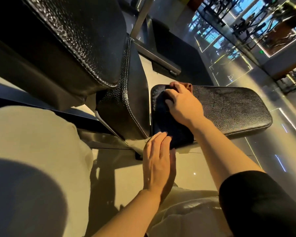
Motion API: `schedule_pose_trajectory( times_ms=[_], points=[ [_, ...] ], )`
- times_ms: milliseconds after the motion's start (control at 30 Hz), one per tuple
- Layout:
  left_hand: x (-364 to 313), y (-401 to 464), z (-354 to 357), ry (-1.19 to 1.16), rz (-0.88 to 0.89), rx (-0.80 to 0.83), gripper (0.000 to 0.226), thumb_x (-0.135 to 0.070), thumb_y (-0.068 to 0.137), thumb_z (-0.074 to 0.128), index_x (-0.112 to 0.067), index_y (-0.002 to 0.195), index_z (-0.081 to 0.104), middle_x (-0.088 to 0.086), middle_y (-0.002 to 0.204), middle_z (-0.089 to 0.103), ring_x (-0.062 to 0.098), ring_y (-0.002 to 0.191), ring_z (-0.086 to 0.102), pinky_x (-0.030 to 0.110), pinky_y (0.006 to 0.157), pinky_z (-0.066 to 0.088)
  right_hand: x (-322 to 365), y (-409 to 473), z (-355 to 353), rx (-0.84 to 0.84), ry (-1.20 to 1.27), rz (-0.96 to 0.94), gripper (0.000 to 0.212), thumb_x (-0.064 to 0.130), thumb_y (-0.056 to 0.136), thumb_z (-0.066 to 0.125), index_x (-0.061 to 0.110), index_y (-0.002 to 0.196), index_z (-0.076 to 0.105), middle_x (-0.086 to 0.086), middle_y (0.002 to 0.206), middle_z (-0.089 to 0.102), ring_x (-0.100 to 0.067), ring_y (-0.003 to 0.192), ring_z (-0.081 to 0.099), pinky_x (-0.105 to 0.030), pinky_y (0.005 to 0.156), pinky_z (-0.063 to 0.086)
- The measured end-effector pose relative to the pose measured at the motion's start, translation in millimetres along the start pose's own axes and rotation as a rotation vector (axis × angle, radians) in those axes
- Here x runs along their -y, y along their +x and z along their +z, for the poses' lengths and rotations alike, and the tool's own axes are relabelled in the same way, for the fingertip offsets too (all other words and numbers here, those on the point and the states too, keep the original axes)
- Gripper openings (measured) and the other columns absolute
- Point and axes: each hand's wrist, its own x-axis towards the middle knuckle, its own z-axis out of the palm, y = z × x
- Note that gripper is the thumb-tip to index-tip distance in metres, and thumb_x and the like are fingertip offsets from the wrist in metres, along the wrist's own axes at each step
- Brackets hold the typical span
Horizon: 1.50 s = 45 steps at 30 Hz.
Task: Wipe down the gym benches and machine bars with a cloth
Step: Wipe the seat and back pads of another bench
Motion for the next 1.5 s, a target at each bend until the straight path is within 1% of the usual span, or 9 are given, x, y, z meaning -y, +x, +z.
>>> schedule_pose_trajectory(
  times_ms=[167, 300, 400, 500, 733, 967, 1133, 1333, 1500],
  points=[
    [-11, -13, -18, 0.059, -0.159, 0.042, 0.05, 0.006, 0.077, 0.067, -0.006, 0.124, 0.053, 0.01, 0.128, 0.053, 0.021, 0.122, 0.045, 0.032, 0.108, 0.036, 19, -41, 1, 0.149, -0.006, -0.273, 0.044, 0.032, 0.1, 0.047, 0.026, 0.143, 0.046, 0.001, 0.158, 0.025, -0.024, 0.142, 0.029, -0.042, 0.109, 0.035],
    [-16, -20, -34, 0.068, -0.205, 0.143, 0.054, -0.002, 0.079, 0.066, -0.008, 0.131, 0.052, 0.007, 0.134, 0.049, 0.018, 0.124, 0.044, 0.024, 0.109, 0.025, -5, -44, -11, 0.086, 0.031, -0.132, 0.041, 0.031, 0.098, 0.05, 0.029, 0.139, 0.05, 0.007, 0.157, 0.028, -0.022, 0.138, 0.035, -0.043, 0.105, 0.042],
    [-17, -29, -38, 0.071, -0.225, 0.18, 0.06, 0.004, 0.076, 0.064, -0.008, 0.134, 0.052, 0.009, 0.137, 0.05, 0.025, 0.123, 0.05, 0.032, 0.106, 0.037, 9, -54, -3, -0.012, -0.007, -0.048, 0.042, 0.029, 0.097, 0.05, 0.023, 0.139, 0.05, -0.001, 0.154, 0.032, -0.027, 0.135, 0.038, -0.043, 0.102, 0.041],
    [-17, -38, -43, 0.137, -0.259, 0.261, 0.066, 0.01, 0.068, 0.071, -0.006, 0.13, 0.056, 0.012, 0.136, 0.052, 0.033, 0.123, 0.05, 0.042, 0.098, 0.046, 35, -83, 9, 0.038, 0.0, -0.213, 0.043, 0.028, 0.097, 0.052, 0.021, 0.139, 0.051, -0.004, 0.154, 0.033, -0.03, 0.134, 0.039, -0.042, 0.103, 0.041],
    [-25, -36, -62, -0.064, -0.31, 0.404, 0.081, 0.008, 0.089, 0.05, -0.025, 0.154, 0.014, -0.014, 0.16, 0.008, 0.015, 0.146, 0.012, 0.024, 0.116, 0.011, 7, -91, -4, -0.032, 0.032, -0.018, 0.041, 0.029, 0.098, 0.051, 0.023, 0.138, 0.051, 0.0, 0.154, 0.032, -0.027, 0.133, 0.04, -0.043, 0.099, 0.044],
    [-22, -39, -71, 0.001, -0.285, 0.409, 0.078, 0.007, 0.087, 0.052, -0.017, 0.153, 0.018, 0.0, 0.16, 0.018, 0.023, 0.145, 0.018, 0.037, 0.113, 0.031, 34, -120, 10, 0.0, -0.015, -0.229, 0.045, 0.029, 0.096, 0.055, 0.022, 0.14, 0.051, -0.006, 0.154, 0.034, -0.031, 0.133, 0.041, -0.045, 0.102, 0.044],
    [-27, -33, -76, 0.001, -0.185, 0.422, 0.081, 0.006, 0.086, 0.052, -0.023, 0.153, 0.018, -0.007, 0.161, 0.007, 0.018, 0.147, 0.009, 0.036, 0.106, 0.042, 3, -111, 2, -0.107, 0.022, -0.042, 0.039, 0.026, 0.093, 0.058, 0.02, 0.131, 0.057, -0.006, 0.15, 0.039, -0.034, 0.128, 0.045, -0.046, 0.102, 0.044],
    [-20, -33, -72, 0.051, -0.154, 0.47, 0.072, 0.004, 0.088, 0.054, -0.014, 0.151, 0.025, -0.003, 0.161, 0.011, 0.01, 0.147, -0.004, 0.034, 0.12, 0.016, 12, -128, 8, -0.031, -0.048, -0.248, 0.043, 0.027, 0.093, 0.056, 0.018, 0.135, 0.055, -0.012, 0.149, 0.041, -0.038, 0.129, 0.045, -0.051, 0.106, 0.04],
    [-21, -32, -71, -0.002, -0.148, 0.44, 0.078, 0.002, 0.089, 0.054, -0.022, 0.154, 0.017, -0.008, 0.161, 0.008, 0.01, 0.148, -0.001, 0.025, 0.117, 0.01, -16, -116, -9, -0.169, 0.007, -0.024, 0.038, 0.018, 0.091, 0.06, 0.011, 0.129, 0.06, -0.013, 0.147, 0.043, -0.037, 0.129, 0.044, -0.048, 0.105, 0.041]
  ],
)
